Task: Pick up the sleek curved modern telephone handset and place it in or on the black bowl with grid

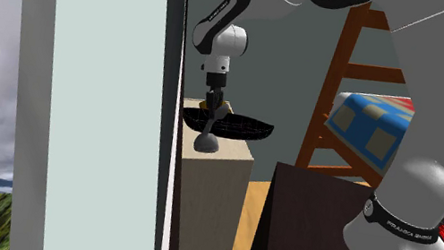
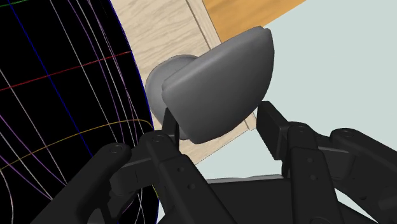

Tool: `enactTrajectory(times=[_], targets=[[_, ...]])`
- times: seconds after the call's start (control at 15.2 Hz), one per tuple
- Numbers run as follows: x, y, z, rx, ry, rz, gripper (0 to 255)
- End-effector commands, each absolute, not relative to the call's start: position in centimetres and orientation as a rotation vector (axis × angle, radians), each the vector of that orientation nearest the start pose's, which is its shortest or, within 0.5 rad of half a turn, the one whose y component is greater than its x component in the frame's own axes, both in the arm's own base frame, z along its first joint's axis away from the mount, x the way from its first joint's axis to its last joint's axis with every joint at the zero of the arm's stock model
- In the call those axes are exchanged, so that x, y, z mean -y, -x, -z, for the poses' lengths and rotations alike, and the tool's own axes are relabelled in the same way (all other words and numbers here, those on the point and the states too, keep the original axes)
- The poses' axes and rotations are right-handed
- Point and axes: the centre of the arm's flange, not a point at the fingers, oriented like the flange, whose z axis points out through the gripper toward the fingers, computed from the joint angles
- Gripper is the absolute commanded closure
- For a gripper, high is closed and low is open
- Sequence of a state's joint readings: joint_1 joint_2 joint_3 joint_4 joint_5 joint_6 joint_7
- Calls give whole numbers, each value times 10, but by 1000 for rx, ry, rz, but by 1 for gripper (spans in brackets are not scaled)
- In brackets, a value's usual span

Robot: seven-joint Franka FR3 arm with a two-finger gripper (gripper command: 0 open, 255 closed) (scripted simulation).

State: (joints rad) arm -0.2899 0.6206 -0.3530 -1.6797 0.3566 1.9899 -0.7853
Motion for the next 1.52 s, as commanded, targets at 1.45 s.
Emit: enactTrajectory(times=[1.45], targets=[[354,-544,-344,-20,2894,-195,255]])
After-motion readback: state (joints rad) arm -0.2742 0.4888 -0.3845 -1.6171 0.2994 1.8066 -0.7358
